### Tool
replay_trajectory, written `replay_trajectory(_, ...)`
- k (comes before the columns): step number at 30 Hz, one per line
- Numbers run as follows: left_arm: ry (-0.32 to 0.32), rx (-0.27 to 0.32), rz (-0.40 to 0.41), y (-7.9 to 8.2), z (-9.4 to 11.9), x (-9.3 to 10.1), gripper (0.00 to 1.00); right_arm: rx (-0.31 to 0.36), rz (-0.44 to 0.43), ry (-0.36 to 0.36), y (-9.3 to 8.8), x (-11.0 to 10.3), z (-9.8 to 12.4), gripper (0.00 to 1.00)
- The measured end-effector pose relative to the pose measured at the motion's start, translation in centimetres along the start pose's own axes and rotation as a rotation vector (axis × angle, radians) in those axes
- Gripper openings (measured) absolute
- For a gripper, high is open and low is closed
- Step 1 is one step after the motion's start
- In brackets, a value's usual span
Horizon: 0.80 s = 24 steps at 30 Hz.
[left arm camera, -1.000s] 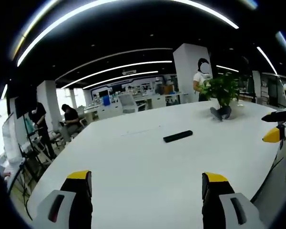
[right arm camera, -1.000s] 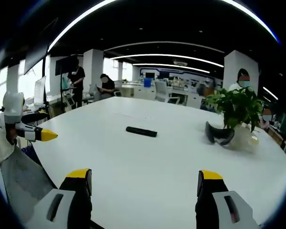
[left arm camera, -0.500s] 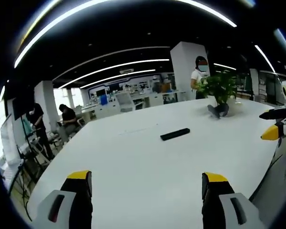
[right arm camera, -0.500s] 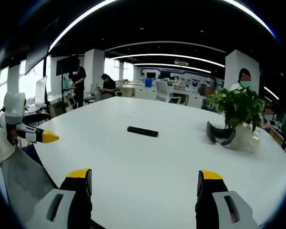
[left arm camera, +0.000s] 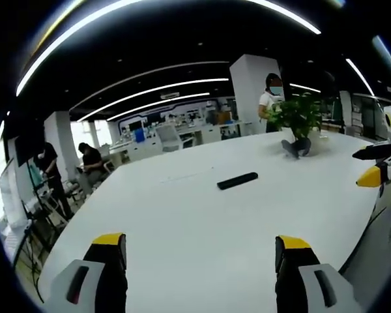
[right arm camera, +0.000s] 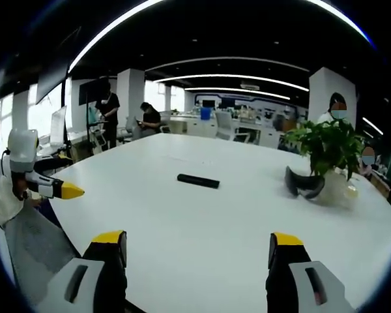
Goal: Press the specified remote control buttons in sequence, fully releasing each button before pressing the next.
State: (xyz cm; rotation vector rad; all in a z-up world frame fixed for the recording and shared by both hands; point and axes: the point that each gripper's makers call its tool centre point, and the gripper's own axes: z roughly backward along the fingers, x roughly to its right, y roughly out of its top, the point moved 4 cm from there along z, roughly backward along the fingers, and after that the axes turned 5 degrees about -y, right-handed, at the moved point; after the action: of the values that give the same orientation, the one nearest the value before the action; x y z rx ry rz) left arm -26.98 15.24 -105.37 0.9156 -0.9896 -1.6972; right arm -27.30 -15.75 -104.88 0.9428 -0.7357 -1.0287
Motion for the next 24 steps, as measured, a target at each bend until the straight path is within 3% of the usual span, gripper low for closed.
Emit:
replay_trajectory(7, -0.021, -0.017, -0.024, -0.18, -0.25, 0.51, 0.98, 0.016, -0.002, 0.010, 0.21, -0.12, 0.14, 0.89)
replay_trajectory(24, -0.004, -0.029, -0.039, -0.22, -0.25, 0.40, 0.98, 0.035, -0.005, 0.019, 0.44, -0.07, 0.43, 0.85)
